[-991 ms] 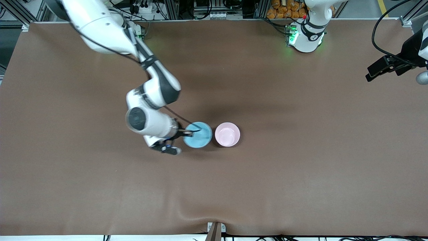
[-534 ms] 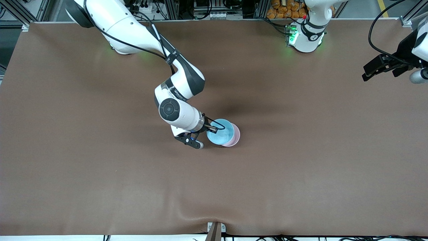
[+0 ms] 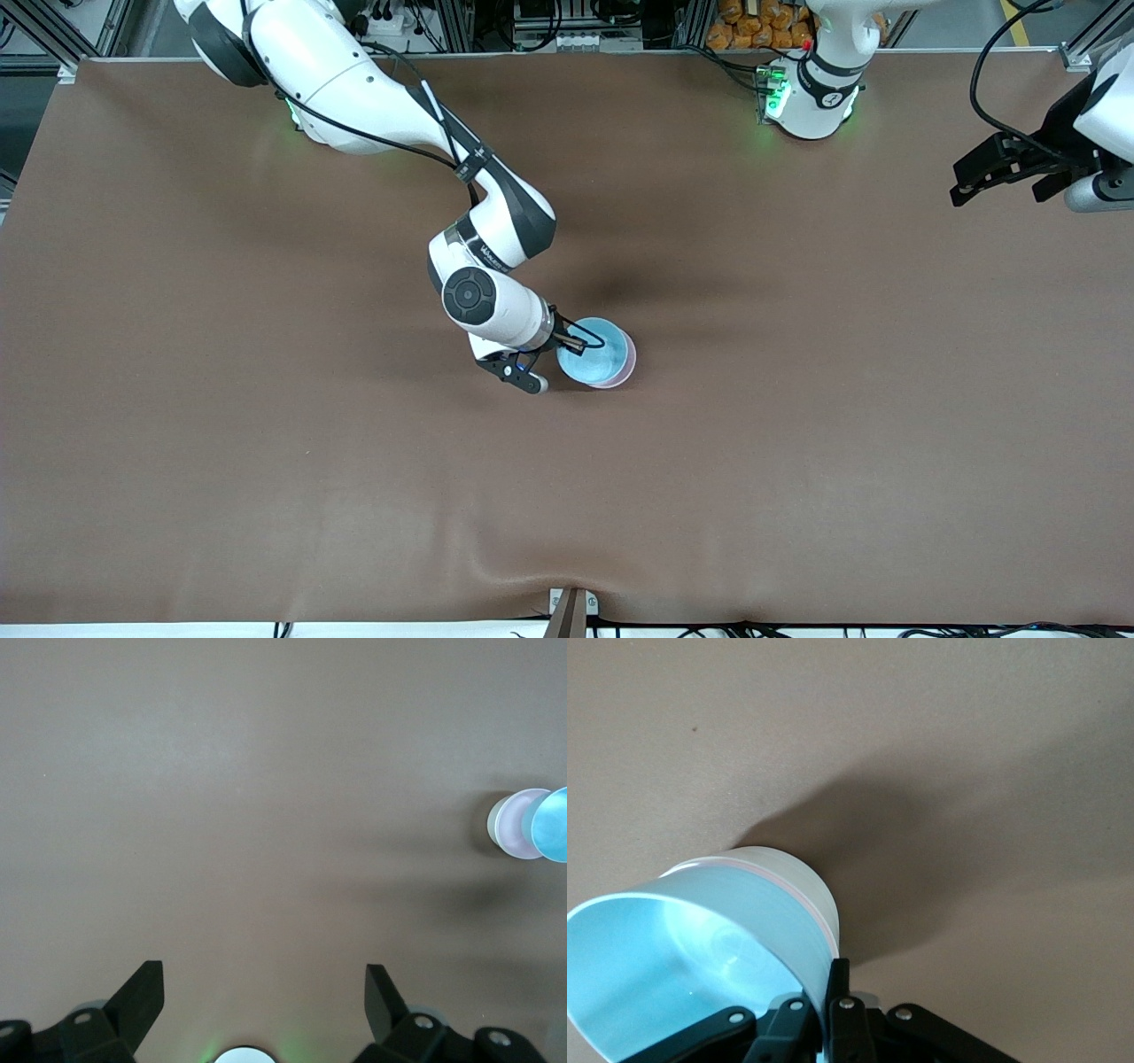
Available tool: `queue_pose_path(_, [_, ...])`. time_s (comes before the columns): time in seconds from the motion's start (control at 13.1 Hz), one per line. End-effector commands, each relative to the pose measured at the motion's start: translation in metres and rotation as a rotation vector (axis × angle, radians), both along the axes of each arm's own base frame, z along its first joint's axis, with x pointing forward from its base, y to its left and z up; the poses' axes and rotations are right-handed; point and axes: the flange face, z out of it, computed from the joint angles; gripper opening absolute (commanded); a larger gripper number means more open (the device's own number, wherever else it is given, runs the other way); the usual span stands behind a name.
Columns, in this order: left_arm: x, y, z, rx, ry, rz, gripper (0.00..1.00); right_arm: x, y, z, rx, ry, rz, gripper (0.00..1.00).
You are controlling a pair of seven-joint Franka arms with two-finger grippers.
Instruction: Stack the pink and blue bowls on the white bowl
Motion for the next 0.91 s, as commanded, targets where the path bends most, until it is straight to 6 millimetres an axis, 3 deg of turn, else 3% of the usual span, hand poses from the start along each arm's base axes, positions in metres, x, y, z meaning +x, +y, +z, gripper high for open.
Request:
queue_pose_path(0.0, [-0.011,0.004,0.003,-0.024,0.013,-0.015,1.00,-0.002,0.012,-0.007,0.001,0.007,-0.016,0.00])
queue_pose_path(0.38, [-0.014,-0.004,0.003,-0.021,0.014,0.013,1.00,0.001,0.016,-0.003,0.022,-0.021,-0.045,0.00])
queue_pose_path(0.61, [-0.020,-0.037,0.005,-0.001,0.011,0.034,1.00,-0.001,0.018,-0.004,0.022,-0.020,-0.043,0.00])
queue_pose_path(0.84, [-0.022,-0.036,0.007,0.008,0.009,0.042,1.00,-0.003,0.020,-0.006,0.021,-0.018,-0.040,0.00])
